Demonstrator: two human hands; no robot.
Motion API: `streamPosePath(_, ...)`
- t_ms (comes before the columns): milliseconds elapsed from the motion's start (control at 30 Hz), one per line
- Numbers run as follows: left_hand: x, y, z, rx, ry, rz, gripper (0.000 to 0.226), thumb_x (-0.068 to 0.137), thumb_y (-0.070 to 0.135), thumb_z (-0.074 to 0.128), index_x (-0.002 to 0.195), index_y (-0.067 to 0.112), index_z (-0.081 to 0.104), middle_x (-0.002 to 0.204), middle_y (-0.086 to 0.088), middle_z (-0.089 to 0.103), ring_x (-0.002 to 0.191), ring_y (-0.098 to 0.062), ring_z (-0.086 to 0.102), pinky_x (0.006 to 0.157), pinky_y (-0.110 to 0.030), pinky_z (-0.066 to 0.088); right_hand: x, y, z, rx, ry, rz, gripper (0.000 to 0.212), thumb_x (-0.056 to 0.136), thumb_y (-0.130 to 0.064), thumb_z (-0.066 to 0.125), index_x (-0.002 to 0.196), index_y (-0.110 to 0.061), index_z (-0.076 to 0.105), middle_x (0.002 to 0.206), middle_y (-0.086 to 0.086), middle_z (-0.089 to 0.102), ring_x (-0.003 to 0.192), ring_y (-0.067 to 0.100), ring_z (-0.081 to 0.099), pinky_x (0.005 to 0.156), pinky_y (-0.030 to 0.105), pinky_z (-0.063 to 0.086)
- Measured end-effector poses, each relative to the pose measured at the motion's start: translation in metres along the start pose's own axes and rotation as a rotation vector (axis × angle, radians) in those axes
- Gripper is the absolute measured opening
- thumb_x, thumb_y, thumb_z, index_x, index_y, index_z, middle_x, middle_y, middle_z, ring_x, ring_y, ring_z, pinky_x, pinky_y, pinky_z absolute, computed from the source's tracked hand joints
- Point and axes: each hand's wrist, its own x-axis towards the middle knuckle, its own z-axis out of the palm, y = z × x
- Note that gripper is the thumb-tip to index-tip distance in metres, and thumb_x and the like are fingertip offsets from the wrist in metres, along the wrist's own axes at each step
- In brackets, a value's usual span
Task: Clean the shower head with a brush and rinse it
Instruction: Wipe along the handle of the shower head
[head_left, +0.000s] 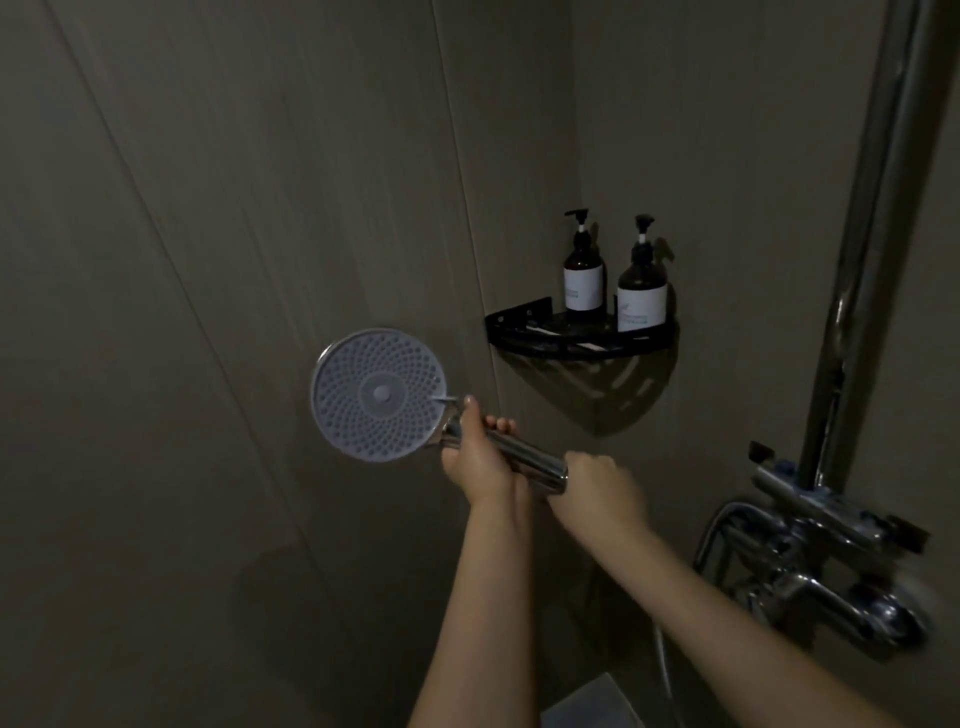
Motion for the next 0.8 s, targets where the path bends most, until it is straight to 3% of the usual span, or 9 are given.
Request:
streamPosePath(133,0.008,0.003,-0.005,0.020,-0.018,-0.018,0.020,0.087,0.014,0.063,0.076,0.013,0.046,0.053,0.003,0.045,0.039,-0.005,0.044,0.046,-0.021,0.044,0.007,-0.007,0.009,0.036,-0.031,0.056,0.026,0.084,-0.027,0.061,0.105,-0.013,0.064,0.100,0.005,0.068,0.089,0.022,0.065,0.074,0.031,0.054)
streamPosePath(200,0.017,0.008,-0.013,0.037,-0.211,-0.114,0.027,0.089,0.018,0.058,0.066,0.017,0.045,0.044,0.007,0.039,0.035,-0.003,0.038,0.039,-0.017,0.037,0.010,-0.006,0.012,0.243,-0.303,0.122,0.026,0.080,-0.020,0.068,0.103,-0.009,0.062,0.090,0.006,0.066,0.075,0.017,0.060,0.059,0.024,0.049)
streamPosePath(267,0.023,0.011,-0.020,0.006,-0.405,-0.216,0.042,0.093,0.022,0.047,0.051,0.020,0.045,0.038,0.008,0.034,0.032,-0.002,0.034,0.036,-0.013,0.032,0.009,-0.001,0.004,0.458,-0.709,0.153,0.015,0.079,-0.014,0.067,0.074,-0.014,0.054,0.055,0.000,0.052,0.044,0.010,0.045,0.038,0.017,0.031)
streamPosePath(333,0.023,0.011,-0.023,-0.009,-0.448,-0.256,0.051,0.095,0.022,0.041,0.044,0.022,0.046,0.036,0.008,0.032,0.030,-0.001,0.033,0.036,-0.012,0.031,0.013,0.008,-0.003,0.586,-0.962,0.173,0.035,0.084,-0.013,0.062,0.059,-0.018,0.038,0.037,-0.008,0.036,0.029,0.003,0.029,0.031,0.013,0.020)
streamPosePath(400,0.019,0.008,-0.018,0.032,-0.317,-0.195,0.040,0.093,0.017,0.049,0.054,0.021,0.045,0.039,0.009,0.033,0.033,-0.002,0.034,0.037,-0.014,0.033,0.016,0.008,-0.006,0.484,-0.858,0.149,0.024,0.082,-0.016,0.066,0.066,-0.017,0.048,0.045,-0.005,0.045,0.036,0.007,0.039,0.036,0.016,0.029)
streamPosePath(467,0.016,0.001,-0.011,0.042,-0.061,-0.090,0.030,0.089,0.013,0.058,0.063,0.017,0.044,0.041,0.007,0.038,0.034,-0.004,0.036,0.038,-0.018,0.036,0.017,0.004,-0.001,0.225,-0.468,0.042,0.014,0.080,-0.019,0.067,0.091,-0.011,0.063,0.075,0.006,0.064,0.066,0.019,0.061,0.054,0.021,0.043)
streamPosePath(567,0.013,-0.007,-0.001,0.039,0.240,0.041,0.024,0.087,0.011,0.061,0.067,0.011,0.048,0.053,0.000,0.045,0.036,-0.007,0.040,0.042,-0.024,0.040,0.009,0.000,0.013,-0.073,0.042,-0.042,0.020,0.088,-0.018,0.053,0.105,-0.011,0.062,0.108,0.011,0.067,0.102,0.031,0.063,0.078,0.033,0.050)
streamPosePath(633,0.013,-0.008,0.000,0.092,0.202,0.018,0.024,0.087,0.012,0.061,0.065,0.012,0.049,0.052,0.001,0.044,0.034,-0.007,0.038,0.041,-0.024,0.038,0.007,0.000,0.021,-0.023,0.053,0.020,0.023,0.088,-0.017,0.050,0.105,-0.010,0.064,0.109,0.013,0.067,0.102,0.032,0.063,0.081,0.036,0.051)
streamPosePath(800,0.025,-0.006,-0.009,0.249,-0.287,-0.144,0.036,0.092,0.017,0.054,0.060,0.021,0.038,0.038,0.009,0.031,0.031,-0.004,0.030,0.035,-0.015,0.030,0.003,-0.003,0.034,0.352,-0.184,0.248,0.036,0.081,-0.012,0.061,0.115,-0.001,0.056,0.116,0.015,0.063,0.109,0.032,0.060,0.083,0.032,0.048)
